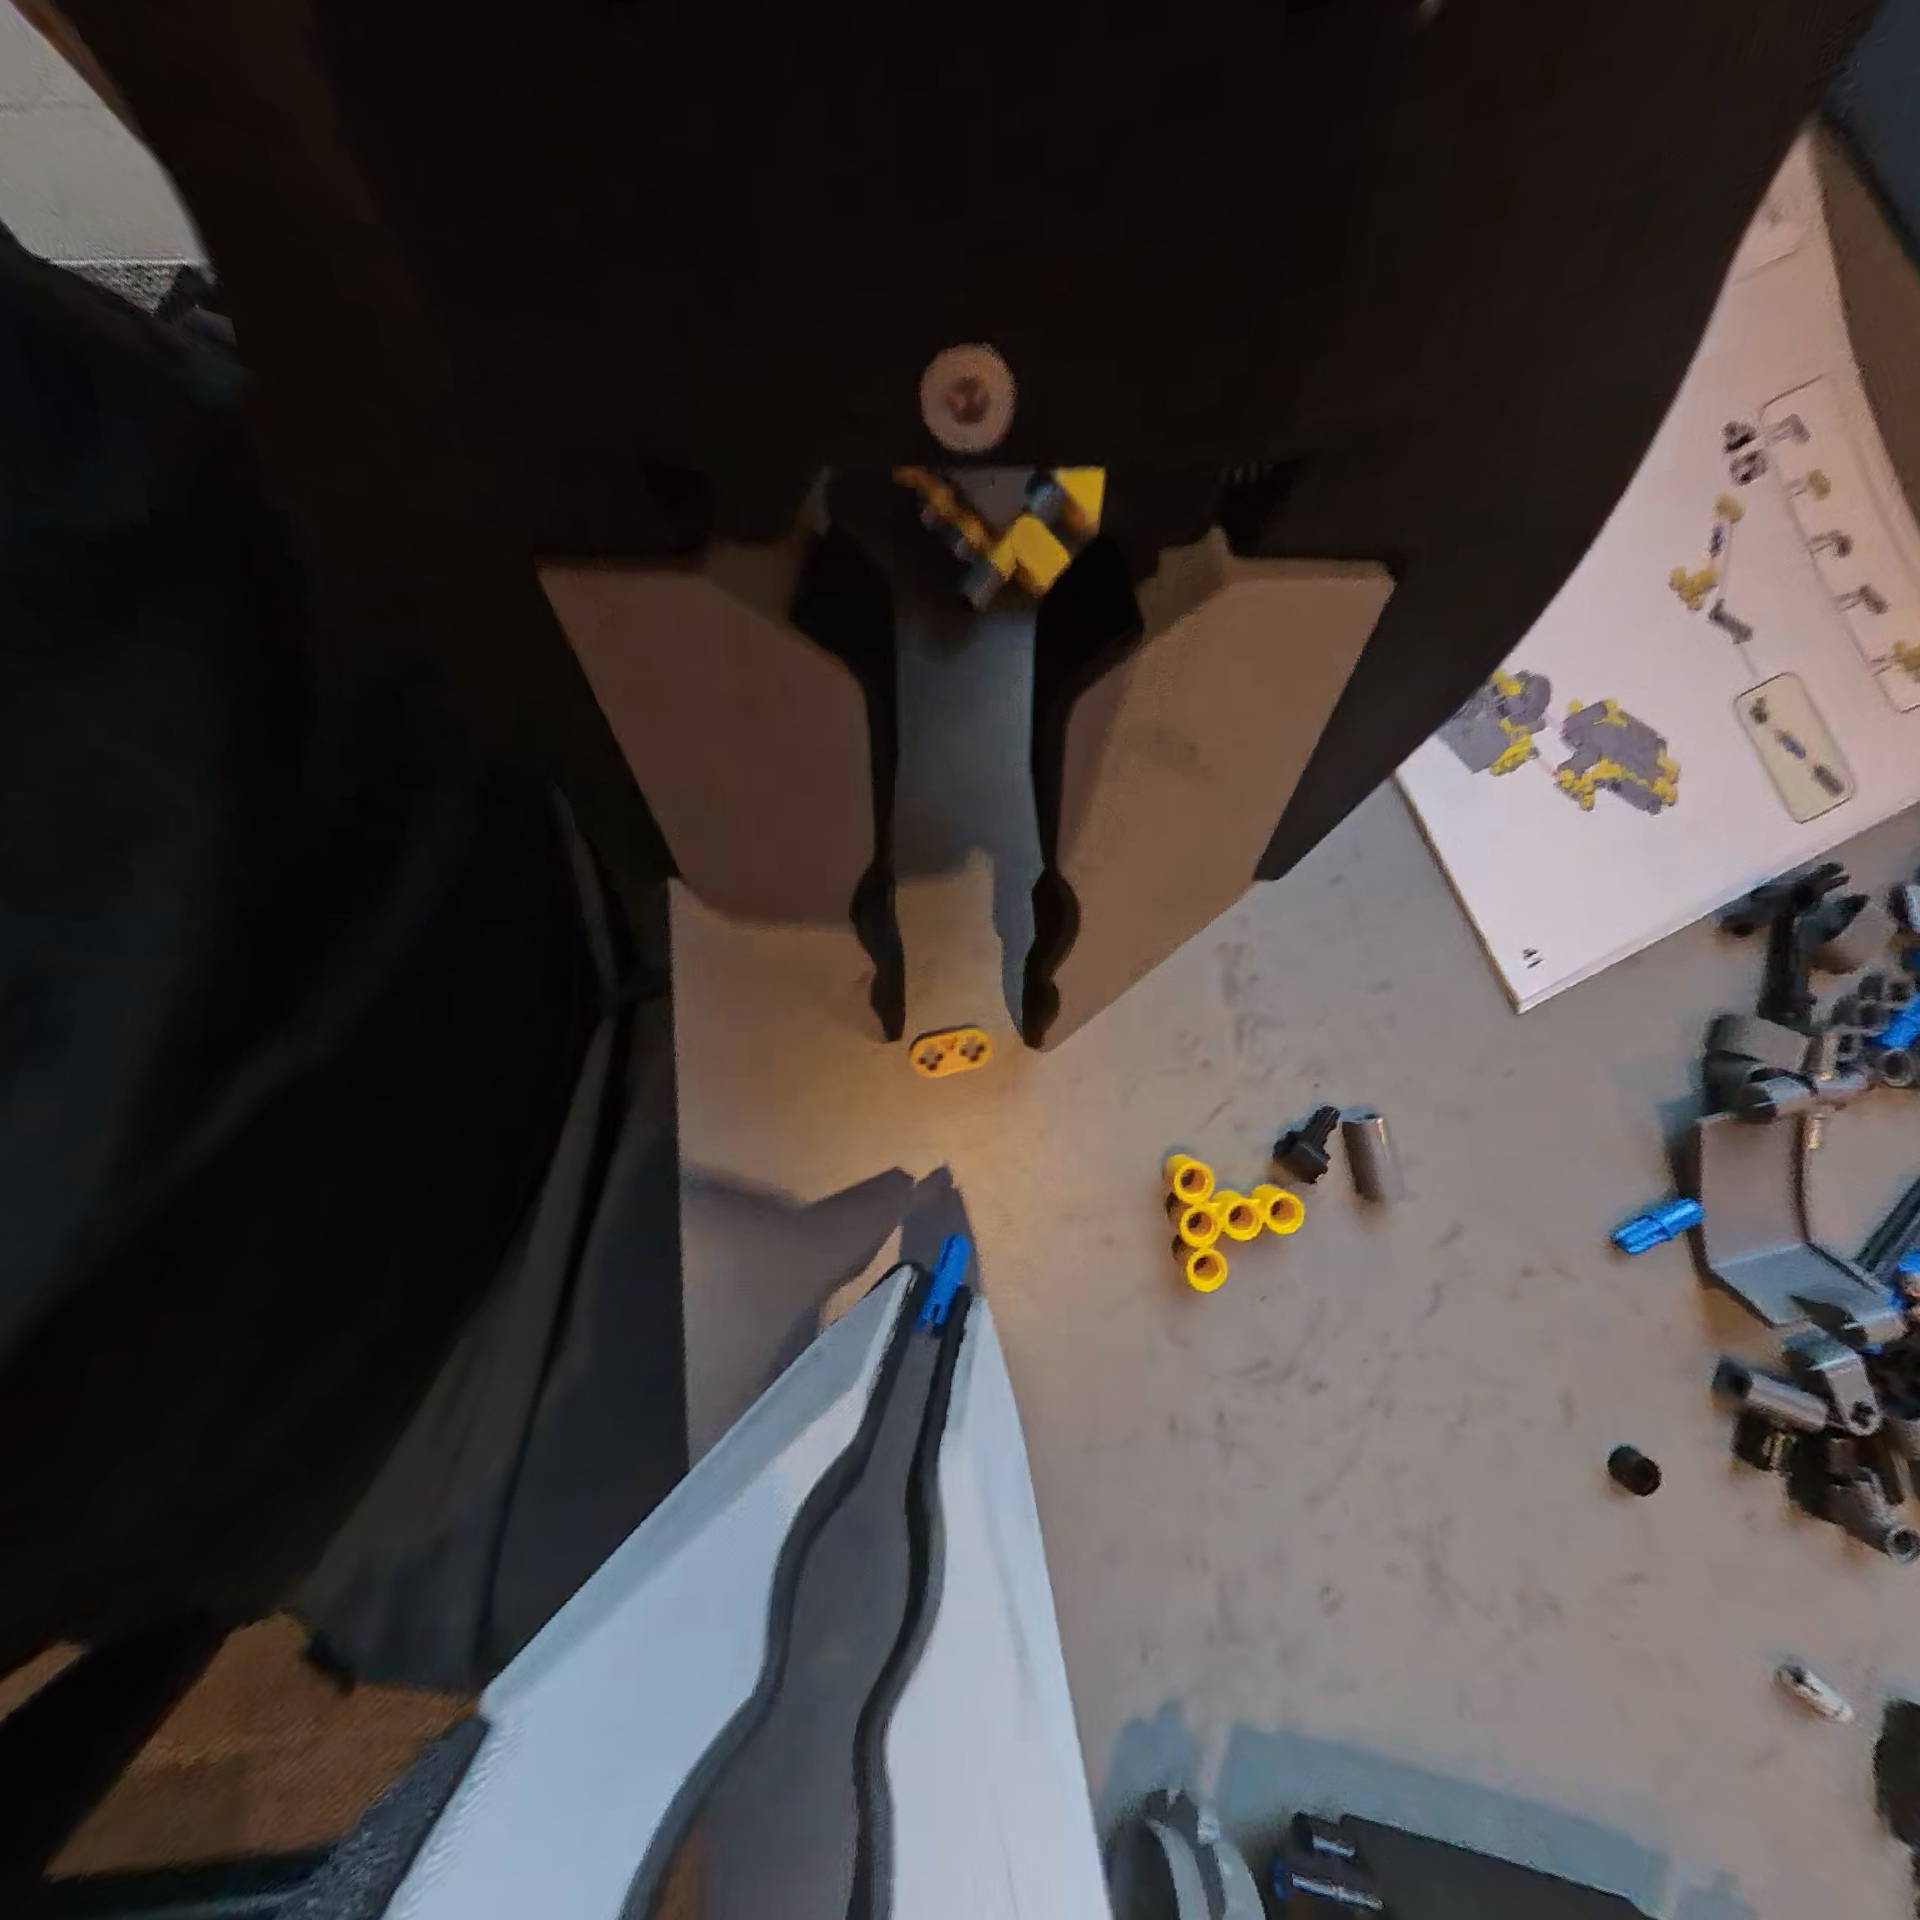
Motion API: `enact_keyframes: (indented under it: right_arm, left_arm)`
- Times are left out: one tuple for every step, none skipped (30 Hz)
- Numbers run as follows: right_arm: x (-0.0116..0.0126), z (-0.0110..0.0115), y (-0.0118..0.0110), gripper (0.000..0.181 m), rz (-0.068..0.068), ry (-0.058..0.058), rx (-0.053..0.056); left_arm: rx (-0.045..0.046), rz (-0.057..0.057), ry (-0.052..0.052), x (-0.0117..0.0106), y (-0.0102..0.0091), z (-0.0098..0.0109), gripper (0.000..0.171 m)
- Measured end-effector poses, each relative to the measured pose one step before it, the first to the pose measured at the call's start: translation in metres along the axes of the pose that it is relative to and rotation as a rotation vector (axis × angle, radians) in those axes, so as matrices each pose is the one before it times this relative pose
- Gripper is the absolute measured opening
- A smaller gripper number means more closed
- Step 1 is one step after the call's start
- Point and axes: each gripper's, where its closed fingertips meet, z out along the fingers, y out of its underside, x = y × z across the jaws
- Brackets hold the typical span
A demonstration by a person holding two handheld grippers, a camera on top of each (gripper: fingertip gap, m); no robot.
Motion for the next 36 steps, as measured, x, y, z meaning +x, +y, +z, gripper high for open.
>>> enact_keyframes:
  right_arm:
    - [-0.00017, 0.0003, 0.00098, 0.003, -0.0064, 0.0042, -0.0075]
    - [-0.00013, -0.00007, 0.00065, 0.003, -0.0033, 0.0026, -0.0037]
    - [-0.00002, -0.00032, 0.00016, 0.003, -0.0004, 0.0004, -0.0004]
    - [0.0002, -0.00025, 0.0001, 0.003, 0.002, -0.0004, 0.0005]
    - [0.00066, -0.00013, 0.00021, 0.003, 0.0032, 0.0007, 0.0001]
    - [0.00084, -0.00012, 0.00023, 0.003, 0.0034, 0.0007, 0.0001]
    - [0.00044, 0.00011, 0.00032, 0.003, 0.0034, -0.0007, -0.0006]
    - [0.00023, 0.0001, 0.00051, 0.003, 0.0029, -0.0009, -0.0016]
    - [-0.00032, 0.00009, 0.00046, 0.003, 0.0019, -0.0019, -0.0016]
    - [-0.00073, -0.00012, 0.00033, 0.003, 0.0009, -0.0032, -0.0015]
    - [-0.00082, -0.00009, 0.00032, 0.003, -0.0004, -0.0025, -0.0021]
    - [-0.00044, -0.00019, 0.00064, 0.003, -0.0015, -0.0002, -0.0034]
    - [-0.0003, -0.00019, 0.00053, 0.003, -0.0016, -0.0001, -0.0035]
    - [-0.00042, -0.00036, 0.00031, 0.003, -0.0003, -0.001, -0.002]
    - [-0.00053, -0.00032, -0.00008, 0.003, 0.0023, -0.0027, -0.0006]
    - [-0.00082, -0.00025, -0.0002, 0.003, 0.0041, -0.0047, 0.0004]
    - [-0.00069, -0.00015, -0.0003, 0.003, 0.0047, -0.0041, 0.0007]
    - [-0.00047, 0.00001, -0.00033, 0.003, 0.0063, -0.0032, 0.0011]
    - [-0.0005, -0.00007, -0.00051, 0.003, 0.01, -0.0044, 0.003]
    - [-0.00088, -0.00003, -0.0011, 0.003, 0.0143, -0.0085, 0.0068]
    - [-0.00153, -0.00019, -0.00173, 0.003, 0.0183, -0.014, 0.011]
    - [-0.00191, -0.0003, -0.00215, 0.003, 0.0236, -0.0189, 0.0146]
    - [-0.00221, -0.00049, -0.00254, 0.003, 0.0298, -0.0233, 0.0176]
    - [-0.00239, -0.00075, -0.00289, 0.003, 0.0339, -0.0279, 0.0193]
    - [-0.00234, -0.00092, -0.00288, 0.003, 0.0352, -0.0301, 0.0198]
    - [-0.0014, -0.00114, -0.00251, 0.003, 0.0359, -0.0263, 0.0176]
    - [-0.00054, -0.00096, -0.00163, 0.003, 0.0354, -0.0217, 0.0126]
    - [-0.00004, -0.0009, -0.00102, 0.003, 0.0333, -0.0182, 0.0086]
    - [0.00035, -0.00069, -0.00078, 0.003, 0.0301, -0.014, 0.0078]
    - [0.00017, -0.00071, -0.00066, 0.003, 0.026, -0.0124, 0.0075]
    - [-0.00098, -0.00059, -0.00076, 0.003, 0.021, -0.0175, 0.0084]
    - [-0.00245, -0.00048, -0.00159, 0.003, 0.0155, -0.0233, 0.0132]
    - [-0.00301, -0.00047, -0.00217, 0.003, 0.0132, -0.023, 0.0155]
    - [-0.00218, -0.0004, -0.00187, 0.003, 0.0128, -0.0172, 0.0116]
    - [-0.00091, -0.00028, -0.0013, 0.003, 0.0099, -0.0086, 0.0069]
    - [-0.00019, -0.00008, -0.00085, 0.003, 0.0071, -0.0042, 0.004]
  left_arm:
    - [-0.0133, -0.0022, -0.0133, -0.00264, 0.00294, -0.00199, 0.015]
    - [-0.0126, -0.0148, -0.0082, -0.00279, 0.00354, -0.00182, 0.014]
    - [-0.00567, -0.0155, -0.0059, -0.00241, 0.00266, -0.00134, 0.014]
    - [0.00125, -0.0133, -0.0081, -0.00234, 0.00144, -0.00064, 0.014]
    - [0.00406, -0.0145, -0.0045, -0.00147, 0.0002, 0.00034, 0.008]
    - [0.00516, -0.0125, 0.0088, 0.00095, -0.00114, 0.00156, 0.006]
    - [0.01049, -0.0066, 0.0124, 0.00218, -0.00272, 0.00198, 0.003]
    - [0.01036, -0.0012, 0.0042, 0.0014, -0.00338, 0.00202, 0.003]
    - [0.0077, 0.0022, -0.0041, 0.00027, -0.00332, 0.00192, 0.002]
    - [0.00629, 0.0053, -0.0015, 0.00065, -0.00331, 0.00195, 0.0]
    - [0.00617, 0.0054, 0.0027, 0.00117, -0.00302, 0.00179, 0.0]
    - [0.00515, 0.0059, 0.0045, 0.00151, -0.00253, 0.00152, 0.0]
    - [0.0036, 0.0065, 0.0004, 0.00075, -0.00176, 0.00098, 0.0]
    - [0.00005, 0.0056, -0.0025, 0.00028, -0.00046, 0.00024, 0.0]
    - [-0.00277, 0.0021, -0.0045, -0.0002, 0.00065, -0.00051, 0.001]
    - [-0.00298, -0.0019, -0.0045, -0.00021, 0.00131, -0.00113, 0.003]
    - [0.00204, -0.0038, -0.0048, 0.00004, 0.00113, -0.00181, 0.003]
    - [0.01014, -0.0038, -0.004, 0.00063, 0.00025, -0.00262, 0.004]
    - [0.01571, -0.0023, -0.0022, 0.00169, -0.00066, -0.00332, 0.005]
    - [0.02012, 0.0014, -0.0038, 0.00219, -0.00169, -0.00349, 0.006]
    - [0.02085, 0.005, -0.0087, 0.00209, -0.00216, -0.00323, 0.007]
    - [0.02116, 0.0078, -0.0144, 0.00179, -0.00268, -0.00284, 0.009]
    - [0.02544, 0.0097, -0.0168, 0.00197, -0.00374, -0.00195, 0.012]
    - [0.02777, 0.0127, -0.0126, 0.00286, -0.00456, -0.00129, 0.012]
    - [0.03058, 0.0166, -0.0177, 0.00221, -0.005, -0.00094, 0.012]
    - [0.03319, 0.0194, -0.0189, 0.00212, -0.00533, -0.001, 0.012]
    - [0.03211, 0.0172, -0.0193, 0.00137, -0.00513, -0.00094, 0.012]
    - [0.02887, 0.0137, -0.0164, 0.00111, -0.00464, -0.0012, 0.012]
    - [0.02506, 0.011, -0.0145, 0.00081, -0.00401, -0.00122, 0.011]
    - [0.01894, 0.0085, -0.0184, -0.00055, -0.00299, -0.00119, 0.01]
    - [0.01166, 0.005, -0.0243, -0.00202, -0.0018, -0.00071, 0.008]
    - [-0.00021, 0.0054, -0.0142, -0.0012, -0.00011, 0.0001, 0.006]
    - [-0.00591, 0.0078, -0.0072, -0.00014, 0.00084, 0.00069, 0.006]
    - [-0.00283, 0.0099, -0.0067, 0.00012, 0.00058, 0.00069, 0.005]
    - [0.00253, 0.0101, -0.0041, 0.00091, -0.00033, 0.00003, 0.002]
    - [0.0055, 0.009, -0.0129, -0.00022, -0.00076, -0.00047, 0.001]
